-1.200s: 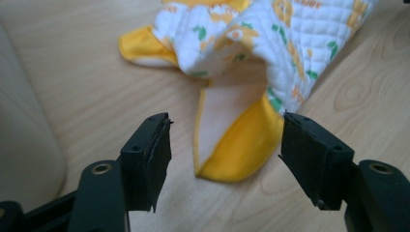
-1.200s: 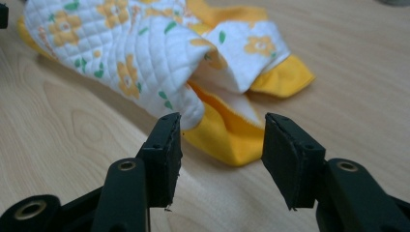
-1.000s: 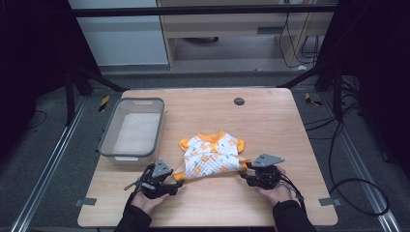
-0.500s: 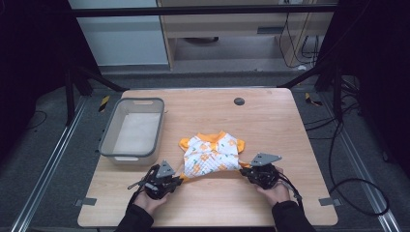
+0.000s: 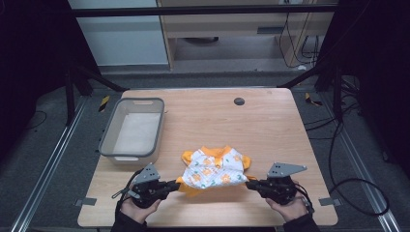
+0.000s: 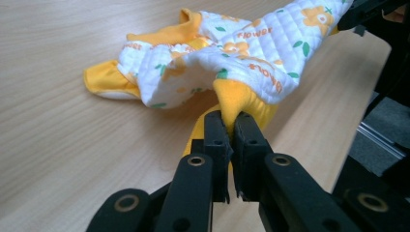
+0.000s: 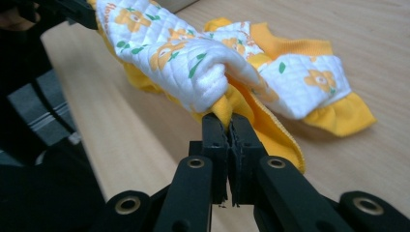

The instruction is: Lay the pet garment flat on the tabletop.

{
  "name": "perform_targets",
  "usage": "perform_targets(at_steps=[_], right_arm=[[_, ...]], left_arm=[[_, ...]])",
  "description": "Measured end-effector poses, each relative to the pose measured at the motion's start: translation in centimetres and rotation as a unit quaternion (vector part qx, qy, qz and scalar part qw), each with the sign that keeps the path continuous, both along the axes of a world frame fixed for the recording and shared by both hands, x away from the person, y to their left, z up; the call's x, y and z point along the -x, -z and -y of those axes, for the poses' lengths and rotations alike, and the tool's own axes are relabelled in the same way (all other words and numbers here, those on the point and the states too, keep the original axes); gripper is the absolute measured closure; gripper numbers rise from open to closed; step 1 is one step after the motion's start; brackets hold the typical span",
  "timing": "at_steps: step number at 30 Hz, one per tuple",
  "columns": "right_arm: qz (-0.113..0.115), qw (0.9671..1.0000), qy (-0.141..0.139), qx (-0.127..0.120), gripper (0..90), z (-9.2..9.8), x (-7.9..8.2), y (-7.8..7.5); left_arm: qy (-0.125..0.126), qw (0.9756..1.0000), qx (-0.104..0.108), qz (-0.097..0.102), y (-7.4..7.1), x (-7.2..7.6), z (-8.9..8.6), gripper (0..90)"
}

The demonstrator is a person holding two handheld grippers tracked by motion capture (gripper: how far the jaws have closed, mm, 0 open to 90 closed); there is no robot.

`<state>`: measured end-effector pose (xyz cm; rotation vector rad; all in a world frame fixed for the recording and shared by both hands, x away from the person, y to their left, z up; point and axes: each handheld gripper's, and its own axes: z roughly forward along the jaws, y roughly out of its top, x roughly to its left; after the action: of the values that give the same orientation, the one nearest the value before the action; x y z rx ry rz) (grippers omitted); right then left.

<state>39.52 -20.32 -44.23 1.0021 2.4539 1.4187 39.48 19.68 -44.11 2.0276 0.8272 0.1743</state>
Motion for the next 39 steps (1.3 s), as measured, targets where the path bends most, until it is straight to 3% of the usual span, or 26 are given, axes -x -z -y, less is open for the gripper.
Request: perform_targets(at_steps=[1, 2, 3, 4, 5, 7, 8, 9, 12, 15, 18, 19, 20, 21, 22, 24, 25, 27, 30, 31, 33, 35, 36, 37, 38, 39], right_arm=[[-0.012, 0.9999, 0.004, -0.005, 86.3, 0.2, 0.3, 0.2], [-0.012, 0.9999, 0.004, -0.005, 86.3, 0.2, 0.3, 0.2], [-0.019, 0.9995, 0.022, 0.009, 84.8, 0.3, -0.1, 1.0], [-0.019, 0.9995, 0.022, 0.009, 84.8, 0.3, -0.1, 1.0], [-0.034, 0.9983, 0.041, 0.024, 83.0, 0.2, -0.8, 2.0], [-0.034, 0.9969, 0.055, 0.045, 80.8, 0.0, -1.4, 3.0], [-0.034, 0.9969, 0.055, 0.045, 80.8, 0.0, -1.4, 3.0], [-0.034, 0.9957, 0.056, 0.066, 78.2, -0.4, -1.7, 3.6], [-0.033, 0.9951, 0.054, 0.076, 76.7, -0.6, -1.8, 4.1], [-0.019, 0.9950, 0.050, 0.085, 67.7, -0.7, -1.6, 4.4], [-0.005, 0.9962, 0.050, 0.071, 64.4, -0.4, -1.4, 3.9], [0.015, 0.9970, 0.055, 0.052, 61.2, 0.2, -1.1, 3.2], [0.015, 0.9970, 0.055, 0.052, 61.2, 0.2, -1.1, 3.2], [0.033, 0.9971, 0.064, 0.026, 59.1, 0.8, -0.9, 2.3], [0.040, 0.9967, 0.069, 0.017, 58.6, 1.1, -0.8, 1.9], [0.048, 0.9959, 0.076, 0.010, 58.1, 1.3, -0.8, 1.5], [0.062, 0.9941, 0.089, 0.001, 57.3, 1.7, -1.1, 0.8], [0.066, 0.9927, 0.101, 0.000, 56.1, 1.9, -1.8, 0.6], [0.063, 0.9918, 0.111, 0.005, 55.8, 1.9, -2.7, 0.9], [0.054, 0.9907, 0.124, 0.021, 54.7, 1.6, -4.1, 1.7], [0.049, 0.9903, 0.128, 0.025, 54.8, 1.4, -4.6, 2.0], [0.034, 0.9901, 0.130, 0.042, 53.1, 0.6, -6.5, 3.3], [0.034, 0.9901, 0.130, 0.042, 53.1, 0.6, -6.5, 3.3], [0.026, 0.9899, 0.129, 0.053, 52.3, 0.2, -7.3, 3.9], [0.026, 0.9899, 0.129, 0.053, 52.3, 0.2, -7.3, 3.9], [0.021, 0.9892, 0.130, 0.063, 51.3, -0.2, -8.1, 4.6]], left_arm=[[-0.007, 0.9998, -0.016, -0.005, 0.6, -0.3, 0.2, 82.2], [-0.007, 0.9998, -0.016, -0.005, 0.6, -0.3, 0.2, 80.1], [-0.017, 0.9990, -0.040, -0.011, 1.7, -1.1, 0.6, 78.5], [-0.017, 0.9990, -0.040, -0.011, 1.7, -1.1, 0.6, 76.4], [-0.025, 0.9972, -0.065, -0.025, 2.9, -2.0, 1.1, 75.7], [-0.027, 0.9953, -0.086, -0.035, 3.8, -2.6, 1.5, 73.7], [-0.027, 0.9953, -0.086, -0.035, 3.8, -2.6, 1.5, 73.7], [-0.026, 0.9943, -0.095, -0.039, 4.3, -2.8, 1.8, 72.8], [-0.026, 0.9940, -0.099, -0.036, 4.4, -2.7, 1.8, 67.8], [-0.032, 0.9951, -0.091, -0.023, 4.1, -2.4, 1.4, 61.4], [-0.041, 0.9961, -0.077, -0.012, 3.6, -2.1, 0.9, 55.7], [-0.051, 0.9966, -0.065, 0.009, 2.8, -1.9, 0.2, 54.4], [-0.051, 0.9966, -0.065, 0.009, 2.8, -1.9, 0.2, 53.4], [-0.061, 0.9966, -0.051, 0.022, 2.1, -2.0, -0.3, 52.8], [-0.061, 0.9966, -0.051, 0.022, 2.1, -2.0, -0.3, 52.4], [-0.069, 0.9961, -0.044, 0.032, 1.4, -2.4, -0.6, 51.7], [-0.075, 0.9954, -0.042, 0.041, 0.8, -3.0, -0.8, 51.2], [-0.081, 0.9948, -0.039, 0.049, 0.3, -3.8, -0.6, 50.8], [-0.082, 0.9943, -0.039, 0.056, -0.2, -4.9, -0.2, 50.2], [-0.087, 0.9936, -0.043, 0.058, -0.3, -6.3, 0.6, 49.6], [-0.088, 0.9932, -0.047, 0.059, -0.3, -7.0, 1.0, 49.0], [-0.095, 0.9918, -0.064, 0.056, 0.3, -8.7, 2.1, 47.5], [-0.095, 0.9913, -0.072, 0.055, 0.5, -9.2, 2.4, 47.5], [-0.099, 0.9907, -0.083, 0.044, 1.5, -10.4, 3.2, 46.5], [-0.099, 0.9907, -0.083, 0.044, 1.5, -10.4, 3.2, 45.6], [-0.099, 0.9911, -0.084, 0.030, 2.5, -11.2, 3.8, 44.7]])
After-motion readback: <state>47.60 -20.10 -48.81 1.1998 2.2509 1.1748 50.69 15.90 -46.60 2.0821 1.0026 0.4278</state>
